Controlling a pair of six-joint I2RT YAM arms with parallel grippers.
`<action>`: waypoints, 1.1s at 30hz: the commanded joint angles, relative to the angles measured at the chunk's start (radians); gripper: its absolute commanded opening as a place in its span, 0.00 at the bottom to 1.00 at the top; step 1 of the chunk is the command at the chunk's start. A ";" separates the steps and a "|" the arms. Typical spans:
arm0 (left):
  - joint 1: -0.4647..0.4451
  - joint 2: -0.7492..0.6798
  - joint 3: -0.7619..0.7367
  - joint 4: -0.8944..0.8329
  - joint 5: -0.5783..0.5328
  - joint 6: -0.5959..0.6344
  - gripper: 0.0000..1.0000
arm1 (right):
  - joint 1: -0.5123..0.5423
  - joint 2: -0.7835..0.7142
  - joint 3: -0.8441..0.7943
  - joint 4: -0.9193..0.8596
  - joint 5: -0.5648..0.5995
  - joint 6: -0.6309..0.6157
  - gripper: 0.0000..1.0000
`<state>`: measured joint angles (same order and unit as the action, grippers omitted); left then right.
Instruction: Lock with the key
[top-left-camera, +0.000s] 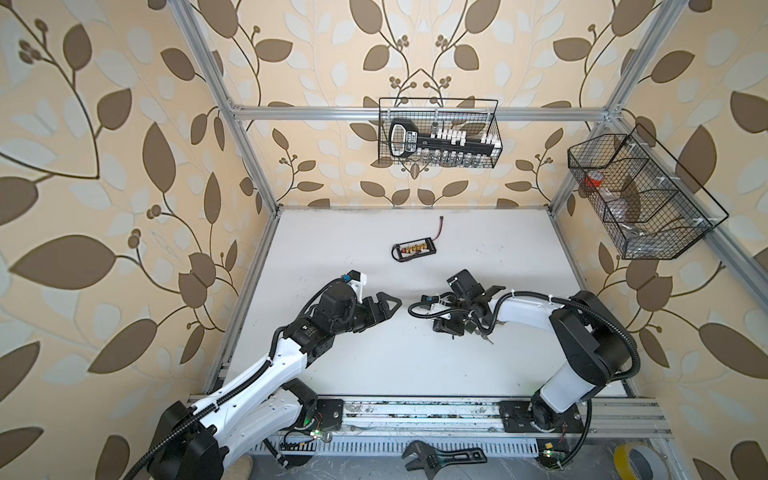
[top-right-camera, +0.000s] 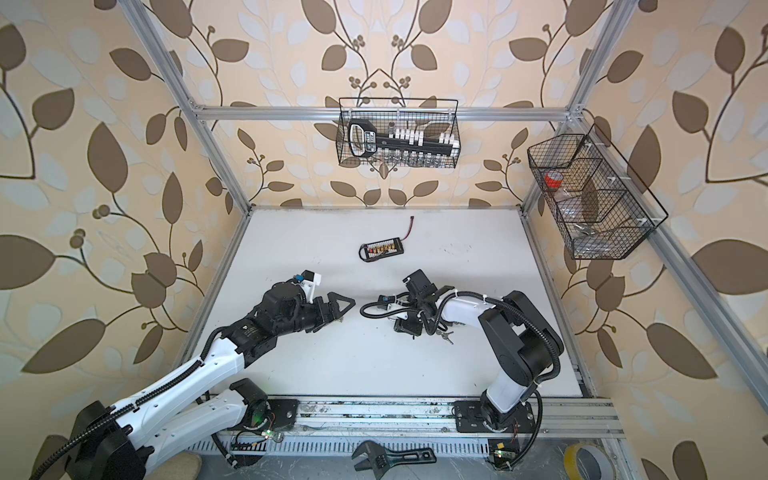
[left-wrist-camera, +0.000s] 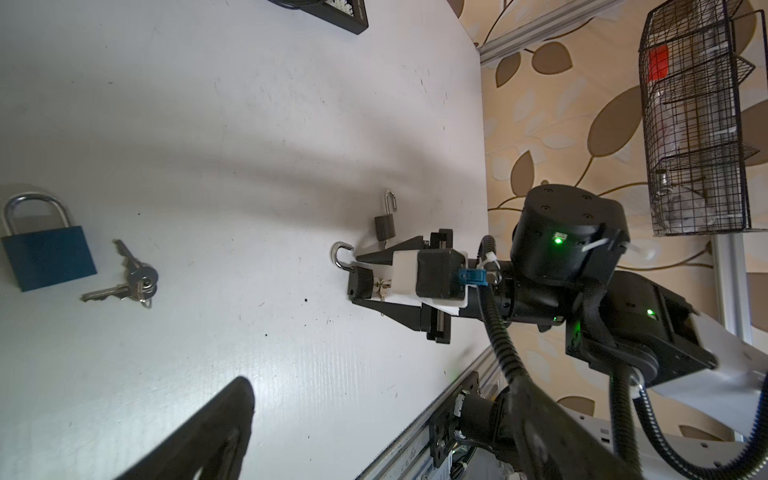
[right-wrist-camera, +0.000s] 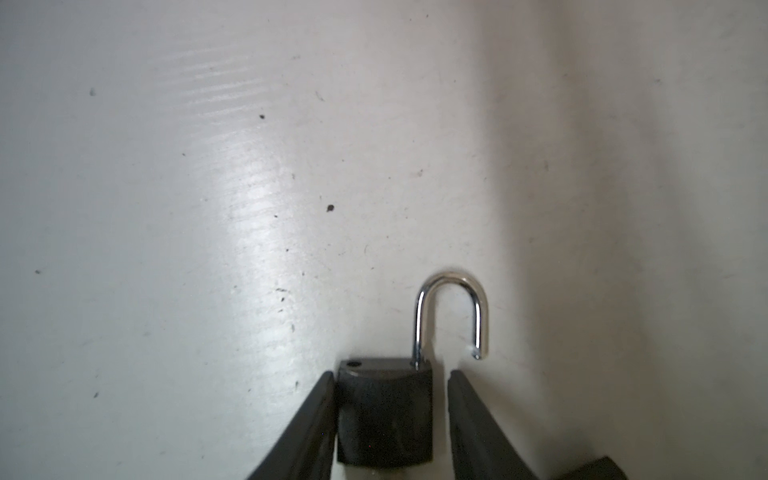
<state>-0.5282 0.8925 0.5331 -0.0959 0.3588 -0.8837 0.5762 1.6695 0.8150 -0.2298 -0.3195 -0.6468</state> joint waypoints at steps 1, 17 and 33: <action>0.019 -0.032 0.019 -0.039 -0.006 0.056 0.95 | 0.006 0.002 -0.036 0.007 -0.022 0.012 0.39; 0.053 -0.074 0.064 -0.135 -0.018 0.118 0.95 | 0.006 -0.172 -0.084 0.091 -0.129 0.095 0.19; 0.053 0.060 0.478 -0.294 0.071 0.529 0.98 | 0.005 -0.553 -0.125 0.284 -0.170 0.673 0.00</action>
<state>-0.4889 0.9085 0.9356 -0.3683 0.3653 -0.4927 0.5777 1.1618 0.7120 0.0048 -0.4873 -0.1139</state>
